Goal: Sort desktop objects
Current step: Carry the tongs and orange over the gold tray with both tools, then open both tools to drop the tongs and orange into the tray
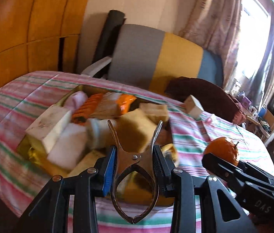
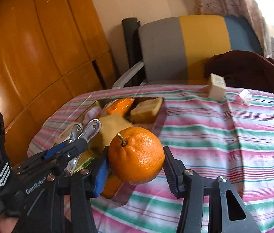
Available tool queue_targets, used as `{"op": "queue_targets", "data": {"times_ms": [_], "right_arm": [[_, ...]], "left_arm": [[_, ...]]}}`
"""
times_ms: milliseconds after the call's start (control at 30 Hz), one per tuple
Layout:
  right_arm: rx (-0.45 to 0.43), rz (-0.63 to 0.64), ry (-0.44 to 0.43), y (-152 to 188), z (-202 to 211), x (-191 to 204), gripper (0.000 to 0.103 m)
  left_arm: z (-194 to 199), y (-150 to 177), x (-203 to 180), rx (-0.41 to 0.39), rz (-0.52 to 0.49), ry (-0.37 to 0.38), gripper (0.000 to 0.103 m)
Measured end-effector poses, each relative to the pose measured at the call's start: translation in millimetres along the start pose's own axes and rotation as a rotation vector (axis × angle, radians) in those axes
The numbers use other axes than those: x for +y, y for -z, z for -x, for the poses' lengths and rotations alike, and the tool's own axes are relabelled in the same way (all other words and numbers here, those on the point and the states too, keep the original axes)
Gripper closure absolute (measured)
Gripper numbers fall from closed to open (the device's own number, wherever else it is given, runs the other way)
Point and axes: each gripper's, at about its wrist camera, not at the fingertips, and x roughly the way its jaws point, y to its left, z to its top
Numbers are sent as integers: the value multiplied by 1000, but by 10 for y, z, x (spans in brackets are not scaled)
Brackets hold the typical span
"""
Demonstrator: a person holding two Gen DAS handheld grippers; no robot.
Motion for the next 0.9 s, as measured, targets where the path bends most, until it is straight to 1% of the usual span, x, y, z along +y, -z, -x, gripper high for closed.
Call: {"op": "queue_targets", "data": {"times_ms": [233,333,433,567,633,767,833,900], "right_arm": [[62,40,-40,105,-150,206,51],[100,42,-61,143,-253,271,51],[123,54,-72,179,-342,344,51],[153,40,-70,194,-502,359,50],[173,24,-63,192,-588,343,48],[161,6,-69,177,-591,321,43],[145,16,-72,165,-549,322,43],[131,20,-75,156,-515,317,43]], "left_arm": [[59,6,358,-3,34,-47,66],[40,-33,454,-2,48,-51,66],[-26,-83,483,13,38,-61,66],[-149,-143,493,40,57,-37,66],[-207,-152,472,54,62,-29,66],[-274,-154,454,82,80,-3,66],[-293,-156,454,93,93,21,65],[-315,-165,458,112,102,32,61]]}}
